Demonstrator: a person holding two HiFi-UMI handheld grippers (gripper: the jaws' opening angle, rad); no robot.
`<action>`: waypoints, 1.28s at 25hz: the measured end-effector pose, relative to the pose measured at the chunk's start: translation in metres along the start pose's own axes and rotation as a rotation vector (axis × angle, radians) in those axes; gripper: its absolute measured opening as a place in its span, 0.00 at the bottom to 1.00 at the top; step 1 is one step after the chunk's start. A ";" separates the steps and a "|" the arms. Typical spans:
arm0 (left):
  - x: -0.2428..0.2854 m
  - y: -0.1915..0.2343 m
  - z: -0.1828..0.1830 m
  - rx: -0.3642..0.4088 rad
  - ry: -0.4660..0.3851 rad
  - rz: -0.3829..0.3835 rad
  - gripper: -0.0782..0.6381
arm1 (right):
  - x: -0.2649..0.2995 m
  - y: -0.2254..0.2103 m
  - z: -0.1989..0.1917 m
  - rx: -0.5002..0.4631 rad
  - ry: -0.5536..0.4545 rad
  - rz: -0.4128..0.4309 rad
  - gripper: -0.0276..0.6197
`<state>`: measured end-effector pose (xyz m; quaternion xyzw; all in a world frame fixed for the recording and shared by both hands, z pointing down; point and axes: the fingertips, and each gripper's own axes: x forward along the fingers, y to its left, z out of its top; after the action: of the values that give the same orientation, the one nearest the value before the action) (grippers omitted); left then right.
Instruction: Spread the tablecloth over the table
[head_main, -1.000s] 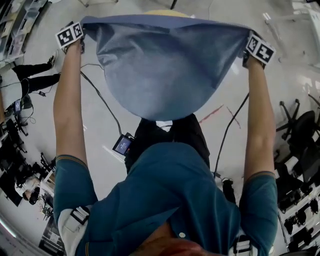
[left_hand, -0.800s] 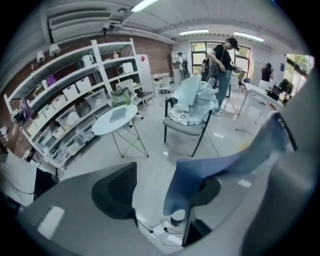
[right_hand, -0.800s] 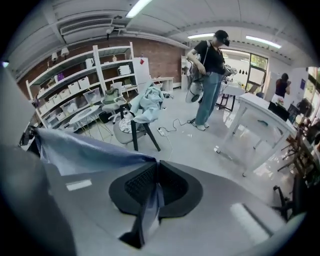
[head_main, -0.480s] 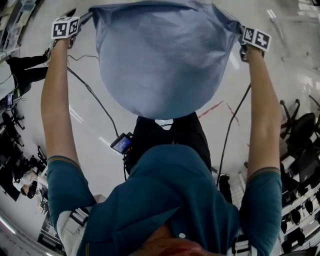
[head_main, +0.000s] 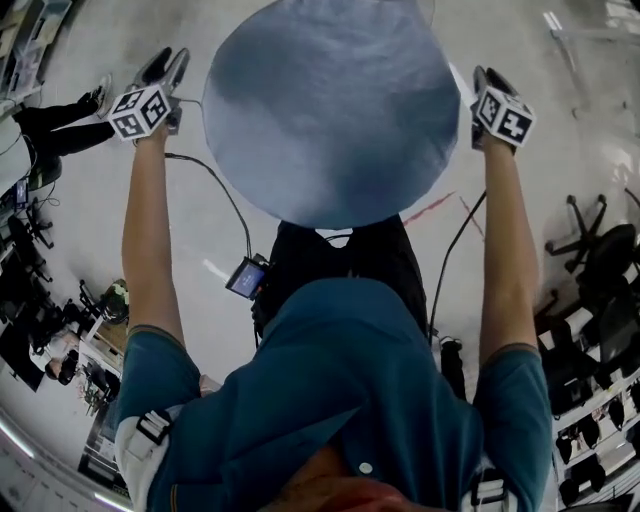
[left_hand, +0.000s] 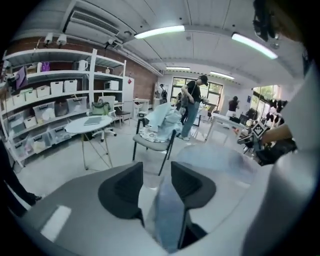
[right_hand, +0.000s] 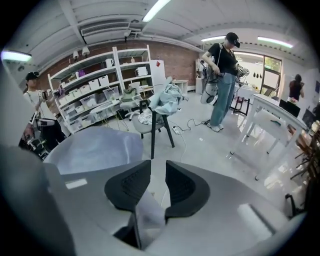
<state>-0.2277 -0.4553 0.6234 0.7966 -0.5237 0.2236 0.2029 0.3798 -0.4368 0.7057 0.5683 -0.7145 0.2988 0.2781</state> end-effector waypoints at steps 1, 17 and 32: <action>0.002 -0.031 -0.012 -0.010 -0.004 -0.031 0.34 | -0.007 0.005 -0.007 0.005 -0.011 0.011 0.20; -0.123 -0.227 0.052 -0.027 -0.333 -0.278 0.11 | -0.191 0.230 0.023 0.004 -0.301 0.334 0.09; -0.330 -0.218 0.130 0.097 -0.549 -0.421 0.11 | -0.420 0.421 0.075 -0.278 -0.589 0.423 0.08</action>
<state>-0.1236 -0.2019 0.3105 0.9262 -0.3720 -0.0211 0.0582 0.0477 -0.1471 0.2997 0.4268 -0.8988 0.0742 0.0677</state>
